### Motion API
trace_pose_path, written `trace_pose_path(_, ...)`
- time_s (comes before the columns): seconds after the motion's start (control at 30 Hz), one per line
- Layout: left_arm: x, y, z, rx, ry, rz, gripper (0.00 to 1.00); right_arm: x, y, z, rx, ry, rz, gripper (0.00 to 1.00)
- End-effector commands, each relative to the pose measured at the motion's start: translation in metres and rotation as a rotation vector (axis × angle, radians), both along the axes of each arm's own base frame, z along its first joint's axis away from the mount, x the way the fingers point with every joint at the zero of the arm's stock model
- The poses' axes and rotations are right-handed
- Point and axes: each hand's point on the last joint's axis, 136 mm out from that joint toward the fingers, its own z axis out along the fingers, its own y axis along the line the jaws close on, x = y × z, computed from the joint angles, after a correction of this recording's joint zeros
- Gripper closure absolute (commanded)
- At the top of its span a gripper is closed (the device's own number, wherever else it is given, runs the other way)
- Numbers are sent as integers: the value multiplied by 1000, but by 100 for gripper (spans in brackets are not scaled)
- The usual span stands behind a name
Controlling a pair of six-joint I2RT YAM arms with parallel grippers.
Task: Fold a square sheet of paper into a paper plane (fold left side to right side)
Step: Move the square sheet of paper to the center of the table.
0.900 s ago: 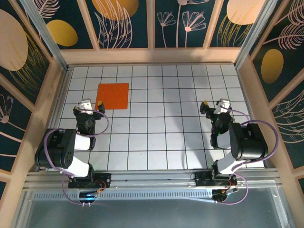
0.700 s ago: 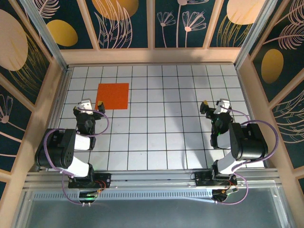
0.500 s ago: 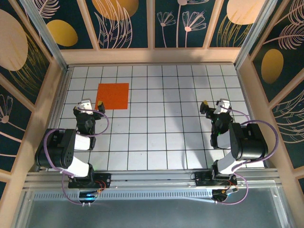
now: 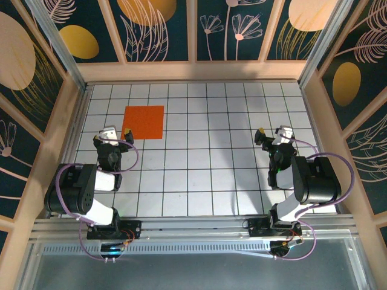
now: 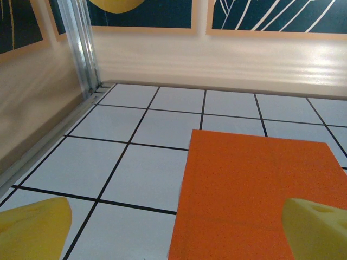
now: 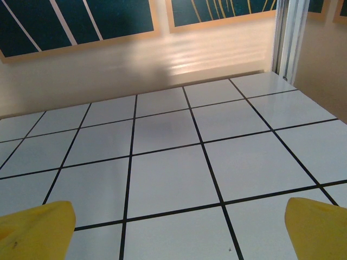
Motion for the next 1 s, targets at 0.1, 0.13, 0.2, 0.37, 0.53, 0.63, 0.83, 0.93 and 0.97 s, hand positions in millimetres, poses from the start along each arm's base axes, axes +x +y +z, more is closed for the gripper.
trace_pose_path(0.1, 2, 0, 14, -14, -59, -7, 1, 3, -2, 7, -7, -23, -3, 1)
trace_pose_path(0.13, 2, 0, 14, -14, -58, -7, 1, 2, -2, 7, -3, -26, -4, 1)
trace_pose_path(0.2, 2, -1, 14, -13, -58, -7, 1, 1, -4, 8, 6, -30, -10, 1)
trace_pose_path(0.37, 2, 0, 13, -13, -58, -7, 1, 0, -2, 8, 10, -35, 9, 1)
trace_pose_path(0.53, 3, -4, 21, -9, -59, -28, 1, -3, 0, 18, 0, -48, 16, 1)
trace_pose_path(0.63, 9, -1, 36, -14, -21, -12, 1, -3, 0, 33, 20, -19, 11, 1)
trace_pose_path(0.83, 36, 5, 44, -146, 129, 64, 1, -9, 9, 68, 140, 35, 41, 1)
trace_pose_path(0.93, 59, -9, 43, -222, 216, 13, 1, -14, 17, 84, 210, 64, 73, 1)
trace_pose_path(0.97, 68, -14, 43, -247, 245, -8, 1, -16, 20, 88, 231, 79, 88, 2)
